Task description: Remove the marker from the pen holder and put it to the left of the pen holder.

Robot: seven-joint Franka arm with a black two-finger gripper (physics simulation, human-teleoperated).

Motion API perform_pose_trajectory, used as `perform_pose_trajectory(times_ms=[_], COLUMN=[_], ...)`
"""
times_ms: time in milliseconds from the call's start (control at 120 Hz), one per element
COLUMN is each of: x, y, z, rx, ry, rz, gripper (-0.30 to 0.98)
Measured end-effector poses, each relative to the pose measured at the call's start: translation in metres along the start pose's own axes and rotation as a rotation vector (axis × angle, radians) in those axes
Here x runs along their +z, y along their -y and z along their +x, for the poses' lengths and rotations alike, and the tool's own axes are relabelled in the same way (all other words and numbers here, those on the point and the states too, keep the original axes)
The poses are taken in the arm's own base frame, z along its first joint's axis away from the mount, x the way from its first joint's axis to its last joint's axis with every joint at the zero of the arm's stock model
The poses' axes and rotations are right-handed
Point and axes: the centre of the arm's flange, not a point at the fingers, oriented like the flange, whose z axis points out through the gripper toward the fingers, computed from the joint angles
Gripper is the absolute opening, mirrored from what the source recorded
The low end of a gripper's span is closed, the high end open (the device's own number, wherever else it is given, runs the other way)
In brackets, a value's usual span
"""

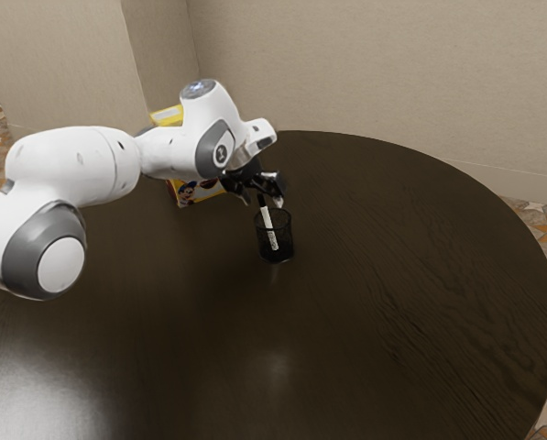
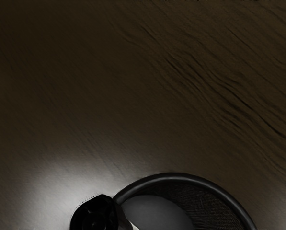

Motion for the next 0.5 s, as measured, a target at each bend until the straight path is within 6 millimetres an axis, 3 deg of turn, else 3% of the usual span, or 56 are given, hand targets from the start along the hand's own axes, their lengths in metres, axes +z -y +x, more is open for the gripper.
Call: perform_pose_trajectory(times_ms=[283, 500], x=[0.006, 0.014], y=[0.008, 0.009], z=[0.017, 0.018], rx=[-0.021, -0.012], ry=[-0.051, -0.051], rz=[-0.029, -0.034], gripper=[0.46, 0.41])
